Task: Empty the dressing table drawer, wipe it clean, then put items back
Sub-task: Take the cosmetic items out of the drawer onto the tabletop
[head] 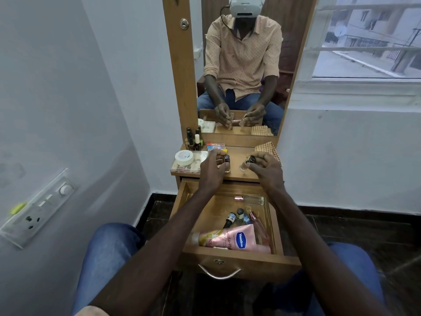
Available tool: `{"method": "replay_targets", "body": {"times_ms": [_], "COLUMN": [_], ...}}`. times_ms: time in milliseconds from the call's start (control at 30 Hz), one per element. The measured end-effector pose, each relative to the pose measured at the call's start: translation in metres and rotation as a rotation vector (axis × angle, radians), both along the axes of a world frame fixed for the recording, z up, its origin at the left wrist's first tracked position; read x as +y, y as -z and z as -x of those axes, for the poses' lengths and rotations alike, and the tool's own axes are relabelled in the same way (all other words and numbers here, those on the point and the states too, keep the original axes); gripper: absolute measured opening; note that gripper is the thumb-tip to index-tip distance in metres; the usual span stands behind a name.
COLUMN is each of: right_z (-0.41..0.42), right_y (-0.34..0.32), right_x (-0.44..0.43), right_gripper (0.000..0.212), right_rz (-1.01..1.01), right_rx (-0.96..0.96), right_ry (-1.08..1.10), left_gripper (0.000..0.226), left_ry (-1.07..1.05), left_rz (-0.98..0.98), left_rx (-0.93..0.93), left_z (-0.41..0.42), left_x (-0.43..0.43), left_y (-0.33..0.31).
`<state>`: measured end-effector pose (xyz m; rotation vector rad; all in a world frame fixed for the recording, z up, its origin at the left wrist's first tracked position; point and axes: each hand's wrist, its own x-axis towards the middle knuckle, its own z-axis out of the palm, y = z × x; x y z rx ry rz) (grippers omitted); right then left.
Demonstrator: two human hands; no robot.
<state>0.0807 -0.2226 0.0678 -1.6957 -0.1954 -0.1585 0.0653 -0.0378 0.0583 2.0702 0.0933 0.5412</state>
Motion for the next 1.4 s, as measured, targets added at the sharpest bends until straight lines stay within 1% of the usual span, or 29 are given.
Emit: {"method": "replay_targets", "body": {"times_ms": [67, 167, 367, 667, 933, 1033, 1167, 1233, 1333, 1400], "right_z": [-0.003, -0.009, -0.02, -0.025, -0.03, -0.034, -0.044, -0.05, -0.063, -0.075], "right_y": [0.001, 0.001, 0.008, 0.017, 0.018, 0.016, 0.013, 0.012, 0.011, 0.012], "right_x": [0.0, 0.001, 0.004, 0.003, 0.017, 0.026, 0.036, 0.039, 0.042, 0.044], "right_gripper": [0.036, 0.043, 0.043, 0.041, 0.04, 0.04, 0.035, 0.035, 0.03, 0.023], "right_rz": [0.041, 0.121, 0.298, 0.371, 0.456, 0.534, 0.594, 0.611, 0.628, 0.647], "right_rx": [-0.024, -0.069, -0.139, -0.203, -0.222, -0.248, -0.242, -0.231, -0.23, -0.232], "right_ry": [-0.002, -0.002, -0.001, -0.01, 0.043, 0.102, 0.18, 0.193, 0.195, 0.195], "left_gripper": [0.038, 0.046, 0.052, 0.055, 0.049, 0.048, 0.052, 0.053, 0.049, 0.041], "left_ry": [0.002, 0.0, -0.001, 0.013, -0.038, -0.06, -0.08, -0.079, -0.086, -0.085], "left_rz": [-0.007, -0.041, -0.061, -0.07, -0.095, -0.139, -0.294, -0.341, -0.399, -0.43], "left_rx": [0.013, 0.031, 0.026, 0.038, 0.039, 0.034, 0.013, 0.013, 0.023, 0.023], "left_z": [0.0, 0.0, -0.003, -0.012, -0.018, -0.021, -0.025, -0.032, -0.045, -0.056], "left_x": [0.001, -0.001, -0.005, -0.006, -0.015, -0.02, -0.027, -0.029, -0.028, -0.027], "left_y": [0.001, 0.002, 0.008, 0.016, 0.017, 0.013, 0.003, 0.001, -0.002, -0.004]}}
